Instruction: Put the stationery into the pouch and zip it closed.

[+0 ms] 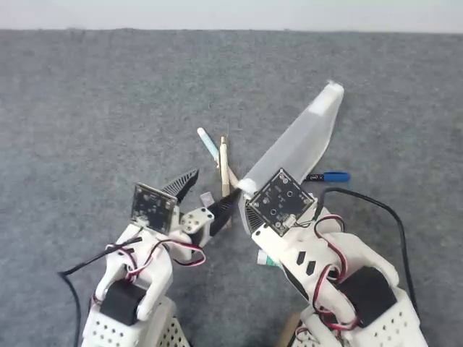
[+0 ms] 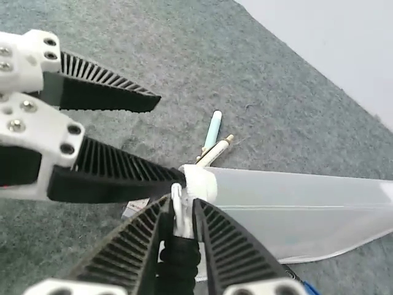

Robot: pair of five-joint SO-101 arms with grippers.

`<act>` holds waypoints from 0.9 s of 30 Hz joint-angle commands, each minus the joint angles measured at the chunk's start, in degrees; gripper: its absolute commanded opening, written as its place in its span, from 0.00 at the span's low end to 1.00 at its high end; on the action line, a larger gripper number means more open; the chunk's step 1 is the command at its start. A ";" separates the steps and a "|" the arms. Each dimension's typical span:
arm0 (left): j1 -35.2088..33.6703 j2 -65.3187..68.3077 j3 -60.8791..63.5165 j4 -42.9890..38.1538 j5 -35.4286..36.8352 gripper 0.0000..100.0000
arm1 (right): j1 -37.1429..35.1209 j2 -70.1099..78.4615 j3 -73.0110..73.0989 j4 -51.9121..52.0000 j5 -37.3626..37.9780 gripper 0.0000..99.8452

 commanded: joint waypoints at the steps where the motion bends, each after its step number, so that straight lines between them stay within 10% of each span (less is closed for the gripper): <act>1: 1.49 -1.23 -1.63 0.35 -1.93 0.28 | -0.13 -1.10 0.26 -0.31 0.35 0.01; 27: -4.31 -1.23 -2.77 5.98 -8.79 0.28 | 0.04 27.56 -12.84 2.95 0.62 0.01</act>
